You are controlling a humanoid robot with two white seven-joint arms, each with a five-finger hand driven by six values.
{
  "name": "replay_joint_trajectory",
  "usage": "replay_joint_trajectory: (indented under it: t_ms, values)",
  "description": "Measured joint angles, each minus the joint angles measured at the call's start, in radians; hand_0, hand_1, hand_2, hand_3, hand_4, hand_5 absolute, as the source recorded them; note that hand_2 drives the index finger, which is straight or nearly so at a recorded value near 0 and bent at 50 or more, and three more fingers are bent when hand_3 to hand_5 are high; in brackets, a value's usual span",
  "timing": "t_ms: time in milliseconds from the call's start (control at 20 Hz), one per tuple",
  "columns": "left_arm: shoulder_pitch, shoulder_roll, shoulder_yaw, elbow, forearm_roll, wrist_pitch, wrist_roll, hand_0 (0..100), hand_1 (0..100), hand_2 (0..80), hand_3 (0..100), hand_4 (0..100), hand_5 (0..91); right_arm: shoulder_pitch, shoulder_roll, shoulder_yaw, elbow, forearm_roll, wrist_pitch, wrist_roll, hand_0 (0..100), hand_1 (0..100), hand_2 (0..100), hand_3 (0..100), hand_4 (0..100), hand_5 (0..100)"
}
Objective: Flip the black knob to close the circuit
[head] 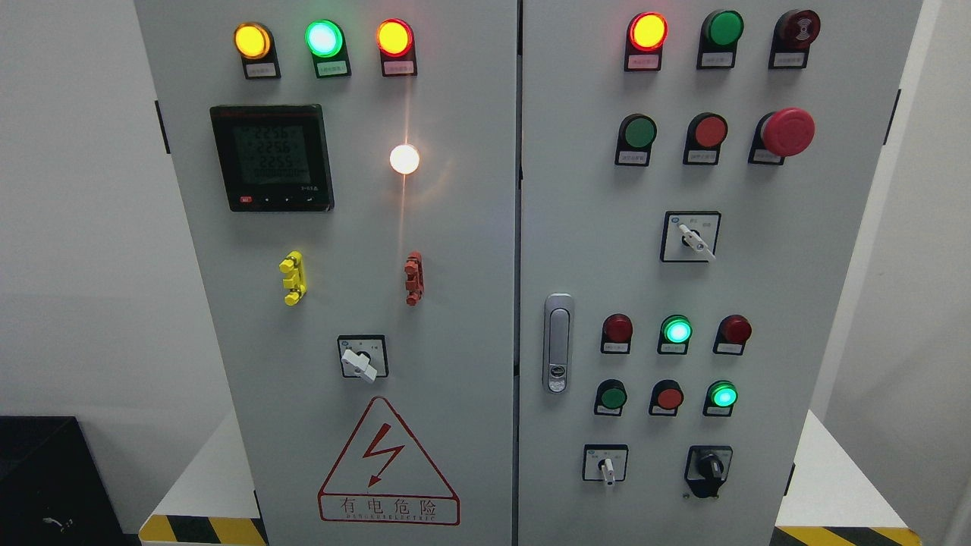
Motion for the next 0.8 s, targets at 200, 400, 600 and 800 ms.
replay_joint_trajectory:
  t_ms: [200, 400, 600, 800]
  values:
    - [0.0, 0.0, 0.0, 0.0, 0.0, 0.0, 0.0, 12, 56, 0.0, 0, 0, 0.0, -0.016, 0.0, 0.008, -0.04, 0.075, 0.021, 0.024, 0, 0, 87, 100, 92, 99]
    - [0.0, 0.0, 0.0, 0.0, 0.0, 0.0, 0.0, 12, 56, 0.0, 0, 0, 0.0, -0.034, 0.001, 0.019, -0.072, 0.159, 0.037, 0.038, 0, 0, 86, 100, 92, 99]
    - [0.0, 0.0, 0.0, 0.0, 0.0, 0.0, 0.0, 12, 56, 0.0, 0, 0, 0.0, -0.07, 0.002, 0.027, -0.091, 0.258, 0.048, 0.062, 0, 0, 86, 100, 92, 99]
    - [0.0, 0.0, 0.0, 0.0, 0.0, 0.0, 0.0, 12, 56, 0.0, 0, 0, 0.0, -0.114, 0.003, 0.031, -0.098, 0.363, 0.06, 0.079, 0, 0, 86, 100, 92, 99]
